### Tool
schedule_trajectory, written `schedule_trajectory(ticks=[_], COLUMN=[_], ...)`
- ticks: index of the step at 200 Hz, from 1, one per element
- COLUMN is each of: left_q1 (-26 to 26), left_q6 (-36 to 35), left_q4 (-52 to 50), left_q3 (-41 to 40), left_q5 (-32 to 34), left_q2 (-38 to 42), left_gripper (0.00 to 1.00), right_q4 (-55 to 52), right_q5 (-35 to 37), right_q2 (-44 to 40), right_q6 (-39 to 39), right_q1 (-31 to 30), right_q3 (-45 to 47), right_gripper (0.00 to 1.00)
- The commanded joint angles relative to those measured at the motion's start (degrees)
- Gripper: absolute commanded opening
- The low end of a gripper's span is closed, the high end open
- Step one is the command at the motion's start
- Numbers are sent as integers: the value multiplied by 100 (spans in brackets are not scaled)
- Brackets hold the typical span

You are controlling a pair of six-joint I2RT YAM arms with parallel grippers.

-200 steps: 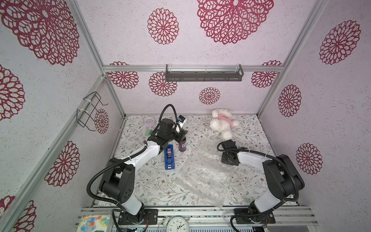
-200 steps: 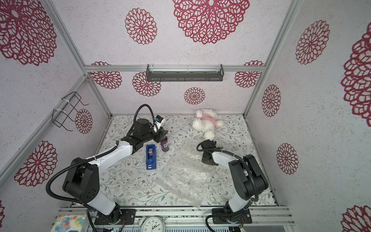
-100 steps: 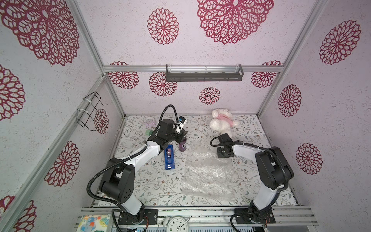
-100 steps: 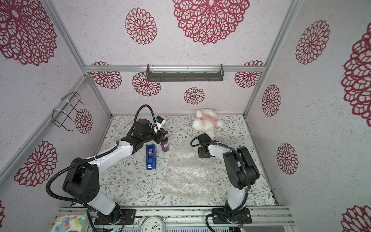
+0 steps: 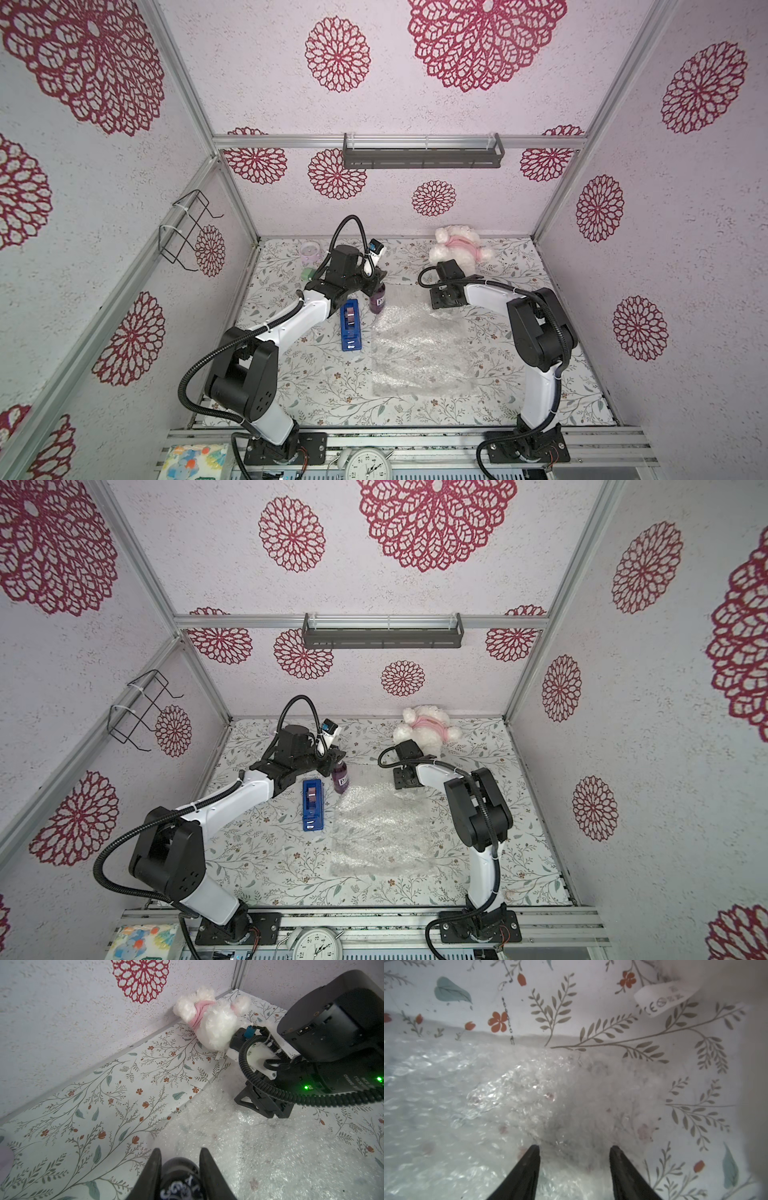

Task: Wrap wine bottles in bubble wrap
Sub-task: Adjust the bubble wrap at the center of the board, then pick up the wine bottle from the center of the board, then place the wine bottle on the bubble wrap.

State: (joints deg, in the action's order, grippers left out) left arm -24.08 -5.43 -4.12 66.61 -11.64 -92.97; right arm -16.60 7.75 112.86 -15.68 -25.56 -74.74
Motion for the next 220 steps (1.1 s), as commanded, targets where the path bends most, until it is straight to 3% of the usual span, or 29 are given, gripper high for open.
schedule_trajectory(ticks=[1,63,93,131,160,175,220], left_q1=[156,208,206,192,193,201,238], left_q6=[-84,48,264,890,1691,2125,2954], left_q4=[-120,-203,-236,-140,170,305,246], left_q3=[207,600,780,983,1078,1120,1340], left_q5=[214,57,-221,-943,-1488,-1687,-2344], left_q2=[353,644,880,1169,1287,1323,1294], left_gripper=[0,0,0,0,0,0,0], right_q4=[-225,359,1141,2842,3853,3752,3003], right_q5=[412,49,-347,-1406,-2066,-2443,-3320], right_q2=[-643,-2062,-2940,-3816,-3703,-3374,-2657], right_q6=[-239,-518,-97,583,744,917,1485], right_q1=[-4,-59,-177,-338,-507,-630,-1013], right_q3=[179,1524,2073,2688,2657,2249,1226], right_gripper=[60,62,65,72,82,94,94])
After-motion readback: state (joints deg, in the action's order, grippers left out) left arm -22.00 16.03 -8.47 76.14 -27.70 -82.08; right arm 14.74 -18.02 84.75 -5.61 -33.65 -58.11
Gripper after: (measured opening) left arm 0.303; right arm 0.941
